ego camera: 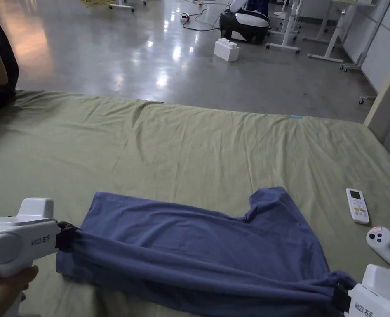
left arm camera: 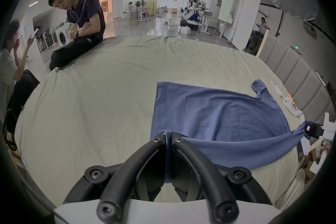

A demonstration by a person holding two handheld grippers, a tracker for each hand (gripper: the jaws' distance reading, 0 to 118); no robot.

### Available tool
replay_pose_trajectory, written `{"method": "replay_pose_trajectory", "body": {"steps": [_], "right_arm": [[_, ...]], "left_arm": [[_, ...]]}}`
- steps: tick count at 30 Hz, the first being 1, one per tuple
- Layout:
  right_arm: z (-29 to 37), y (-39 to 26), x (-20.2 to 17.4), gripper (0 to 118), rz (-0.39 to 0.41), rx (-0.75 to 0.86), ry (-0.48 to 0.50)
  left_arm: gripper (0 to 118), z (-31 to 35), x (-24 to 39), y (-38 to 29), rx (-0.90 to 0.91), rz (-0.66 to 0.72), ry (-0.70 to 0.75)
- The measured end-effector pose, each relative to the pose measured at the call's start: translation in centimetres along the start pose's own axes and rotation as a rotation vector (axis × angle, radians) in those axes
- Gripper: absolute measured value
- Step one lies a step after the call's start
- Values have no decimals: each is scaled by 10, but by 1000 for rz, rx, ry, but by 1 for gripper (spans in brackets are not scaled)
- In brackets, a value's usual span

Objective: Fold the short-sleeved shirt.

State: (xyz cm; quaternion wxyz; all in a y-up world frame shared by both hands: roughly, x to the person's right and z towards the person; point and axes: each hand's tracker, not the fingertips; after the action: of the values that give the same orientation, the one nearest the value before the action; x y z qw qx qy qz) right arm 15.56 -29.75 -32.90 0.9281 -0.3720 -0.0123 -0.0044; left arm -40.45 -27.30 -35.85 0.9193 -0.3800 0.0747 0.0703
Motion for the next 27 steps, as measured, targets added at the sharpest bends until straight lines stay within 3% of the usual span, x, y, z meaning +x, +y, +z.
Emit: {"method": "replay_pose_trajectory", "body": {"steps": [1, 2, 5, 6, 8, 9, 17, 18, 21, 23, 25, 27], "right_arm": [[0, 0, 0, 11, -6, 0, -1], [-21, 18, -1, 11, -71, -20, -49], [-29, 16, -2, 11, -78, -26, -43], [-81, 54, -7, 11, -88, -67, 48], [-104, 63, -1, 11, -86, -77, 52], [-109, 68, -5, 11, -25, -13, 37], [-155, 58, -12, 13, -11, -147, -16], [-154, 54, -13, 18, -10, -144, -18], [-149, 53, -11, 53, 1, -113, -38], [-128, 52, -17, 62, -14, -64, -26], [-111, 53, -20, 73, -17, 16, -12], [-101, 52, -18, 81, 4, 98, -8]], "left_arm": [[6, -7, 0, 4, -7, 7, 2], [6, -16, -1, 8, -14, 19, 7], [6, -37, 2, 15, -44, 22, 20], [6, -44, 4, 16, -48, 17, 25], [6, -57, 5, 19, -65, 17, 37], [6, -62, 5, 20, -71, 18, 39], [6, -106, 7, 17, -153, 30, 62], [6, -108, 7, 16, -154, 31, 63], [9, -117, -1, 13, -155, 42, 66], [26, -107, 0, 11, -123, 45, 81], [51, -93, 1, 11, -76, 41, 70], [59, -74, 3, 8, -14, 33, 28]]}}
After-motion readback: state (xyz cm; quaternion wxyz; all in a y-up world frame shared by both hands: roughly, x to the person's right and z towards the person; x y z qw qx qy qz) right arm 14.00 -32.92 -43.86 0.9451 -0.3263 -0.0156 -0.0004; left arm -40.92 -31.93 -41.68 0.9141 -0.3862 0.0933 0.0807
